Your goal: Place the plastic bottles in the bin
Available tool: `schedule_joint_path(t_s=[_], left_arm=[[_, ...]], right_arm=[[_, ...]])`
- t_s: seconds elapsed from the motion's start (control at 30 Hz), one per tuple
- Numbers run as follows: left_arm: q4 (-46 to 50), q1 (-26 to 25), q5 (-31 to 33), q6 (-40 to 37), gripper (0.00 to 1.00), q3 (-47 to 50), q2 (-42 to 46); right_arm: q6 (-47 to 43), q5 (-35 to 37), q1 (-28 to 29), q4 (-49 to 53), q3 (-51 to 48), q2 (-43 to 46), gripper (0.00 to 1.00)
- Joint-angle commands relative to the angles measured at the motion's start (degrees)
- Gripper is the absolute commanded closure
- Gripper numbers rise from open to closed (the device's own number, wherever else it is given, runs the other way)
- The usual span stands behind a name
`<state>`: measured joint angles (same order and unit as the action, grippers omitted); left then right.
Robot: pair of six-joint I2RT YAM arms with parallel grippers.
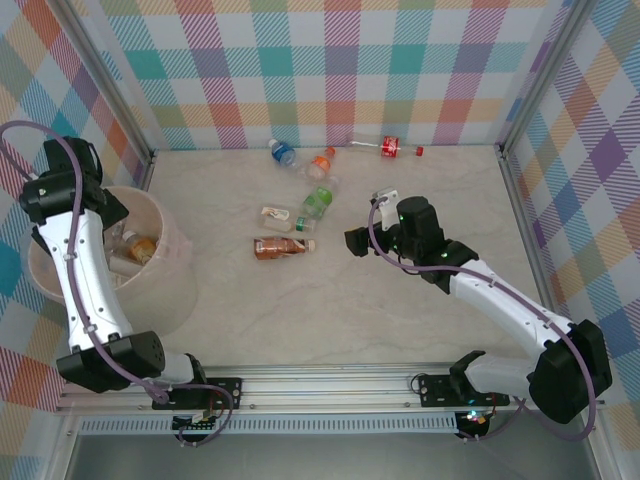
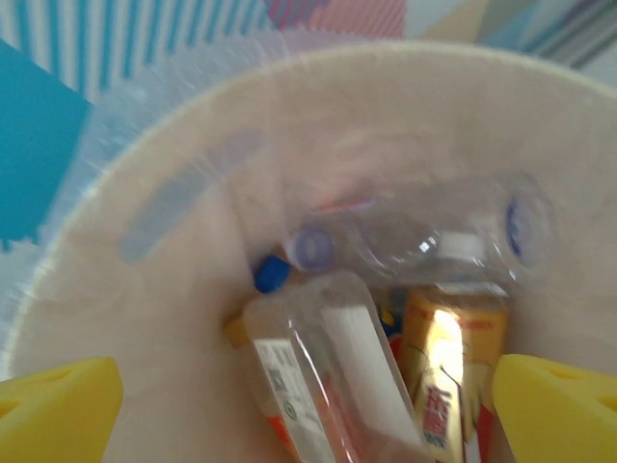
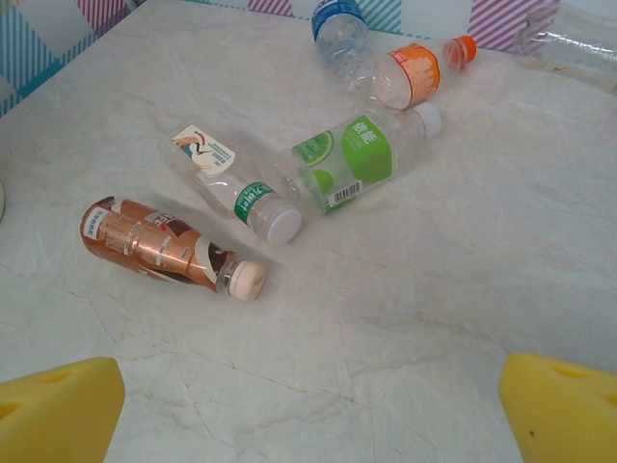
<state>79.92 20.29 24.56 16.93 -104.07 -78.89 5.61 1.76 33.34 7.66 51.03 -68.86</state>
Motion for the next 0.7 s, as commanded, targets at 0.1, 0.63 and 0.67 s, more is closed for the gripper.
schedule_joint_path(t_s=[0.1, 0.63, 0.67], left_arm=[[-5.67, -5.49, -11.45, 3.5, 0.0, 2.14, 6.01], [-15.36, -48.59, 4.62, 16.06, 0.0, 1.04, 3.64], [-16.76, -50.84, 4.67, 17.06, 0.0, 1.43, 2.76]], right_arm=[[6.01, 2.5, -0.38, 1.18, 2.54, -1.09, 0.0], [16.07, 8.2, -0.65, 0.17, -1.47, 6.15, 0.0], [16.15, 8.51, -0.73, 0.09, -1.82, 6.89, 0.0]])
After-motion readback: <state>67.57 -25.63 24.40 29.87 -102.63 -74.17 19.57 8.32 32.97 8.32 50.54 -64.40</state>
